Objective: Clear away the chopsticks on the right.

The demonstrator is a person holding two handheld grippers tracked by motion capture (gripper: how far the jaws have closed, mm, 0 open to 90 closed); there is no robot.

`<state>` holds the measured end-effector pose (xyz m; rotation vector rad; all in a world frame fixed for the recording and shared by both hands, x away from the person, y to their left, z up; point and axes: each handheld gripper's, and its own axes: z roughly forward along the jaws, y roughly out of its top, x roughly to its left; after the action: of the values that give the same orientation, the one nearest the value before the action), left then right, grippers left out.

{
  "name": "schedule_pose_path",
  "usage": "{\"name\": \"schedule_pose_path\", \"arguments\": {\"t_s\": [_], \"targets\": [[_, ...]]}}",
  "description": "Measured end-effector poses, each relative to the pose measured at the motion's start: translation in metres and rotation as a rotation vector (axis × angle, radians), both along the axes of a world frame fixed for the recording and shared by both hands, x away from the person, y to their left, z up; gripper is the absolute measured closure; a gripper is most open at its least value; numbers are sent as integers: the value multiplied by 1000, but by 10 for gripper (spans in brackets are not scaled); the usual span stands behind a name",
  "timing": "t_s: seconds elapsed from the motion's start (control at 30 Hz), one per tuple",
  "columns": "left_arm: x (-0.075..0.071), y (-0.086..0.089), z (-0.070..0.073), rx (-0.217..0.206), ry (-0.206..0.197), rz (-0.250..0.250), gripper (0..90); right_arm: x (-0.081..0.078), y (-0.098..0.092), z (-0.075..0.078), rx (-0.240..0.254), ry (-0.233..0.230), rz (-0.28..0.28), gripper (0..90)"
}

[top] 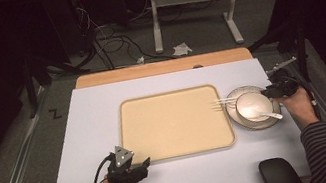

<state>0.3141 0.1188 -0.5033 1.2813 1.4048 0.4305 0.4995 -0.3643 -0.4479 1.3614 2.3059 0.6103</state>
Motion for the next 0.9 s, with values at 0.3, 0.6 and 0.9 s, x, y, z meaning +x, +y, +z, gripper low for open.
{"name": "schedule_pose_path", "arguments": {"t_s": [0.3, 0.6, 0.9], "targets": [[0, 1, 0, 4, 0, 3, 354, 7, 2, 1, -49, 16, 1, 723], [1, 2, -1, 5, 3, 6, 354, 10, 3, -1, -25, 46, 7, 713], [1, 3, -2, 3, 7, 7, 356, 10, 2, 0, -19, 57, 4, 749]]}}
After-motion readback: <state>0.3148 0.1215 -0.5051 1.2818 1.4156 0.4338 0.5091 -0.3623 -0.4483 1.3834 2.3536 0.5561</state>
